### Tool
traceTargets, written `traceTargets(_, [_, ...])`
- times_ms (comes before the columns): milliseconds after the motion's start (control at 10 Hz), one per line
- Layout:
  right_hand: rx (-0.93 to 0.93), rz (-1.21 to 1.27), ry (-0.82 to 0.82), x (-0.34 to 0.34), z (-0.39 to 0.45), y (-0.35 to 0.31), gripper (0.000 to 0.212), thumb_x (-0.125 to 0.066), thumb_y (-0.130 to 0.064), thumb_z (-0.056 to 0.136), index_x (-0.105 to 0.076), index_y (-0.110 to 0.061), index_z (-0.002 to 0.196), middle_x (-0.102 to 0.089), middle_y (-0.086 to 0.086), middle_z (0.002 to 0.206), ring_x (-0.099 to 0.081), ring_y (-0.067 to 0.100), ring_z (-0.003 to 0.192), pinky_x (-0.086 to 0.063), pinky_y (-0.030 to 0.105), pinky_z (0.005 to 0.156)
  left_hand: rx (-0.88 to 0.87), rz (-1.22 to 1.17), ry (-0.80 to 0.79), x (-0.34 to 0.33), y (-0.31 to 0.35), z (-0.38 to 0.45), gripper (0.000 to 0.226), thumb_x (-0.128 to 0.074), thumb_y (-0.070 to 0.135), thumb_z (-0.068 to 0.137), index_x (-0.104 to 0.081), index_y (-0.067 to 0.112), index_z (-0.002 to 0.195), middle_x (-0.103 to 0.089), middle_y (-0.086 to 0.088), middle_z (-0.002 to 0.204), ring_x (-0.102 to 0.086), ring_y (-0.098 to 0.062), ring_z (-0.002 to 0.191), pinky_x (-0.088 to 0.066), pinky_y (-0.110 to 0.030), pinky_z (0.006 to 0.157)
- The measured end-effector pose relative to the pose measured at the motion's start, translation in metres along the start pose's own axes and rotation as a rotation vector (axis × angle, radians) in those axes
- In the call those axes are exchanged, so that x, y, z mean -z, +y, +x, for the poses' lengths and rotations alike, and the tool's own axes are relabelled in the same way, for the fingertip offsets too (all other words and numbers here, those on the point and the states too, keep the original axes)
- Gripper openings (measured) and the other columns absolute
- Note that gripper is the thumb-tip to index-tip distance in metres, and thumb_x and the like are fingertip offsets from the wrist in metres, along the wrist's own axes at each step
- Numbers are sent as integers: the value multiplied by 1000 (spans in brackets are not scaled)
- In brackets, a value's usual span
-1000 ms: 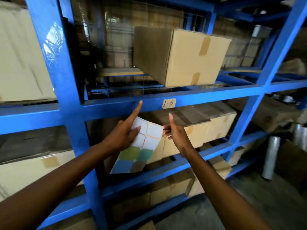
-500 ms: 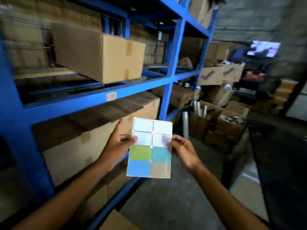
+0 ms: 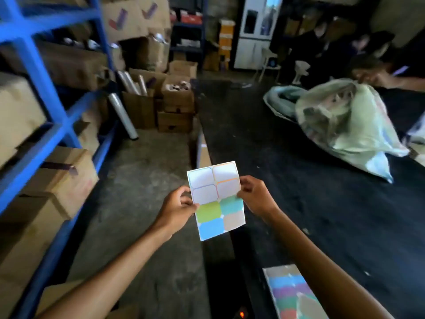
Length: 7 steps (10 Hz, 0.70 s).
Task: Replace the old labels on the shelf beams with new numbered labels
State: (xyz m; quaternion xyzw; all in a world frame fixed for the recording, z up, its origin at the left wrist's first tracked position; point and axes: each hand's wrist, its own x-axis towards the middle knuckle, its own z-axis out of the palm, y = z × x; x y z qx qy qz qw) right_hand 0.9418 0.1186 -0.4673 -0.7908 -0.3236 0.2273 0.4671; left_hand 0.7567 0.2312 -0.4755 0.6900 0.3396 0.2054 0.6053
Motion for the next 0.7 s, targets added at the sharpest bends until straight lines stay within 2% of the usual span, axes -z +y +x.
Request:
traceTargets(100, [-127, -96, 57, 36, -20, 55, 36, -57, 8, 70, -65, -10, 101, -71, 10, 97, -67, 25, 89, -57, 41, 81, 78, 3, -112, -66, -23, -1, 22, -57, -11, 80, -55, 9, 88, -68, -14, 79, -61, -20, 68, -55, -29, 59])
traceTargets(200, [-218, -162, 121, 59, -42, 98, 36, -56, 9, 68, -67, -9, 96, -70, 6, 89, -64, 19, 79, -53, 31, 70, 137, 5, -187, -115, -44, -6, 26, -56, -15, 78, -52, 10, 82, -63, -9, 70, -58, -13, 60, -53, -18, 50])
traceTargets(300, [-302, -227, 159, 72, -61, 126, 36, -54, 9, 67, -68, -8, 95, -70, 5, 88, -64, 20, 78, -49, 23, 63, 203, 4, -241, -148, -59, -15, 27, -59, -15, 77, -49, 9, 82, -57, -7, 66, -54, -10, 55, -52, -21, 52])
traceTargets(400, [-354, -272, 149, 74, -71, 153, 36, -55, 5, 66, -69, -8, 96, -73, 13, 93, -66, 27, 84, -52, 31, 71, 226, 89, -217, -168, -79, -18, 25, -63, -12, 76, -54, 9, 86, -55, -4, 63, -51, -14, 58, -52, -39, 67])
traceTargets(500, [-383, -332, 117, 71, -80, 163, 38, -55, 0, 69, -67, -12, 103, -71, 11, 101, -64, 24, 89, -51, 30, 76, 84, 374, -235, -173, -91, -18, 28, -62, 1, 80, -60, 1, 107, -58, -4, 67, -58, -18, 69, -40, -23, 64])
traceTargets(600, [-335, -509, 75, 64, -82, 165, 36, -57, -11, 77, -61, -14, 112, -59, 10, 111, -54, 28, 105, -47, 38, 86, -19, 707, -295, -171, -97, -17, 43, -56, 23, 89, -50, 4, 127, -62, -16, 110, -50, -30, 116, -36, -29, 92])
traceTargets(700, [-307, -634, 135, 59, -80, 158, 43, -55, -12, 79, -53, -11, 122, -52, 13, 119, -46, 32, 115, -44, 41, 92, 18, 813, -295, -166, -103, -14, 56, -50, 34, 92, -36, 11, 141, -55, -15, 129, -36, -24, 134, -34, -32, 104])
